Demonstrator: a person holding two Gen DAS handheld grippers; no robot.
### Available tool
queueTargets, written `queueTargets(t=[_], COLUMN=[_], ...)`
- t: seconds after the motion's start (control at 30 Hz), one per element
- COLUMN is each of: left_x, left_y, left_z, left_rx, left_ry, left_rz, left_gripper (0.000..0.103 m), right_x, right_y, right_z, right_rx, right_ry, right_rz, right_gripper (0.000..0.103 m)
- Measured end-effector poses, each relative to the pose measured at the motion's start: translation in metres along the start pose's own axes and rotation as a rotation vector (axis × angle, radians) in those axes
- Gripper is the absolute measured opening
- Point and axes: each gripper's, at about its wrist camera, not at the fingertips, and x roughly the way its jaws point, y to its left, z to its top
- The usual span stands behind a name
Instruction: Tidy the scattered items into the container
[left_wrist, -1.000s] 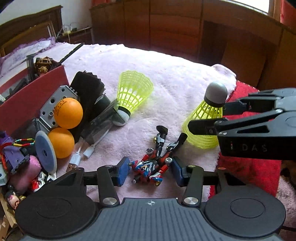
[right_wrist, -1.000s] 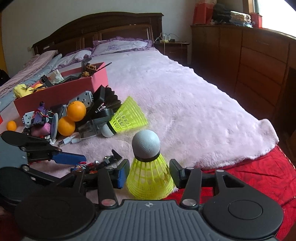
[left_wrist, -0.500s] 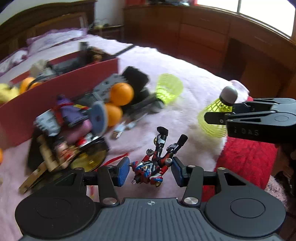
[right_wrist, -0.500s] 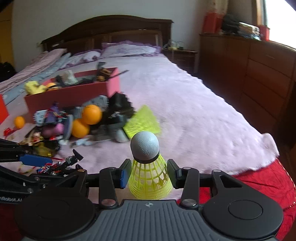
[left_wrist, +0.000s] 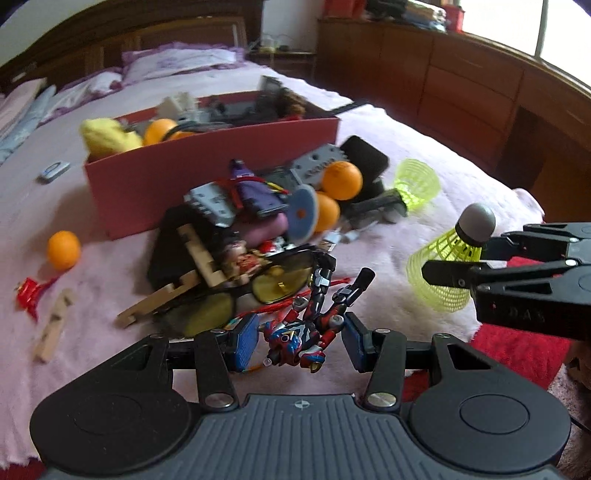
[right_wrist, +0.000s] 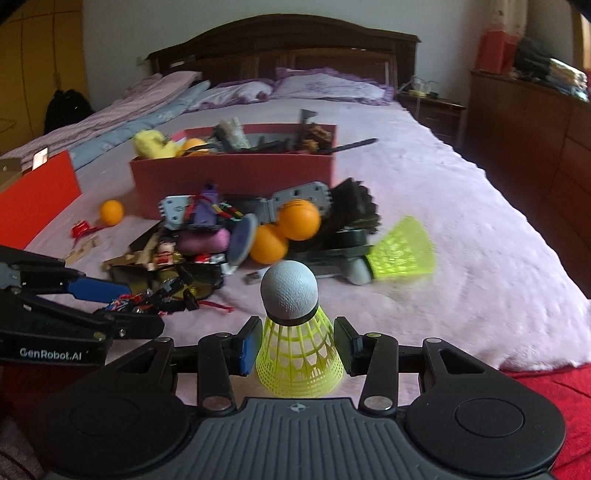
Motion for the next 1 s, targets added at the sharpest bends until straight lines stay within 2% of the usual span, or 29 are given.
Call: queueTargets(t=[0.7,0.87,1.0], left_x=[-0.014,-0.01,-0.002], left_y=[0.027,0.033,0.035], left_z=[-0.009,-0.02,-0.032], left_rx=[-0.105,-0.11,-0.107], left_ry=[-0.033,0.001,0.059], left_rz=[0.052,0.07,0.063], left_gripper=[0.05,0.05,0.05], right_x=[0.003,0.012,0.021], right_y=[0.028,0.028,0.028], right_z=[0.008,0.003,-0.005], right_rx=[-0.071,-0.049,-0.031], right_ry=[0.036,0.072,0.105], right_rz=[0.06,0.08,0.093], right_gripper=[0.047,0.047,0.048])
